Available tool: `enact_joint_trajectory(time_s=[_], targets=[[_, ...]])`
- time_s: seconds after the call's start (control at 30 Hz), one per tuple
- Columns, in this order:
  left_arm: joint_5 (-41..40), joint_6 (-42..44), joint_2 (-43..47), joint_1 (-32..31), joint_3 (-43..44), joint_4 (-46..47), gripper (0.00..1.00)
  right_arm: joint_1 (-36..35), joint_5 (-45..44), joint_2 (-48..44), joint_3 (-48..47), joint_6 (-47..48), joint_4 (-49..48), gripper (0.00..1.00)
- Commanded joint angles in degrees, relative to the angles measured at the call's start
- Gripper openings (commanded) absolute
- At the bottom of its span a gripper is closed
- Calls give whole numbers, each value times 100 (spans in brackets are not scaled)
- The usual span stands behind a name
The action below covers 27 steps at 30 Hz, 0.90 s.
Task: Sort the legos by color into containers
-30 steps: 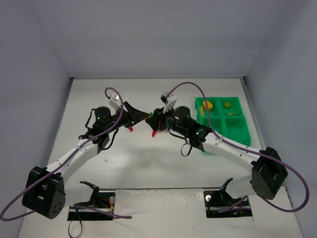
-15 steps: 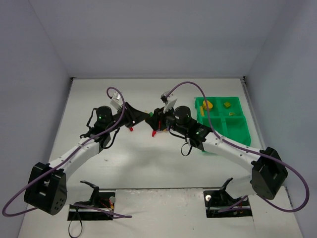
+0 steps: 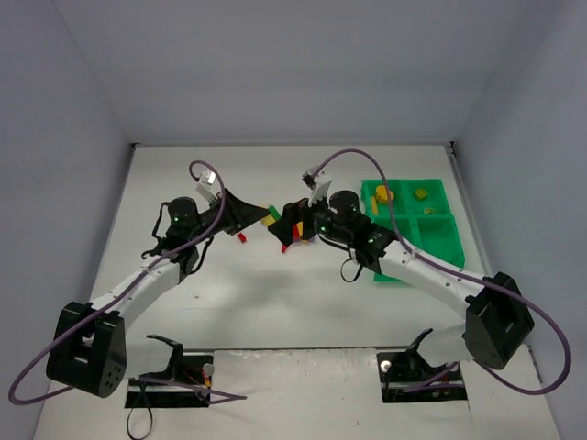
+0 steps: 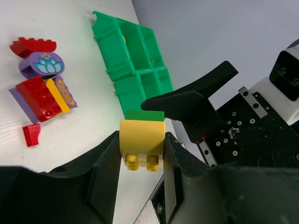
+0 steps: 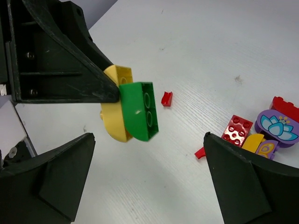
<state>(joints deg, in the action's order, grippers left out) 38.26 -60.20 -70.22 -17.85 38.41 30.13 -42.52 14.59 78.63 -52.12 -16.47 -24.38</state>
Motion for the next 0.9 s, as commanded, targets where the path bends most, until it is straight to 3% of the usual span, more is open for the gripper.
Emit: enact_joint_trajectory(time_s=[0.0,0.17,0.37,0.53,0.87], targets=[[506,316,192,307,9,713,0,288,737,-296,-272,-49,-129,98],[1436,1176,271,466,-132,916,0,1026,2712,-156,-527,-260,-23,96],[2360,2170,412,466,-54,626,0,1167,4514,432,-1142,-32,443,91],[2844,2812,640,457,131,142,0,1115,5000,706,-1345,21,434,86],[3038,2777,851,449,316,151,0,966,5203,917,-1398,205,531,83]])
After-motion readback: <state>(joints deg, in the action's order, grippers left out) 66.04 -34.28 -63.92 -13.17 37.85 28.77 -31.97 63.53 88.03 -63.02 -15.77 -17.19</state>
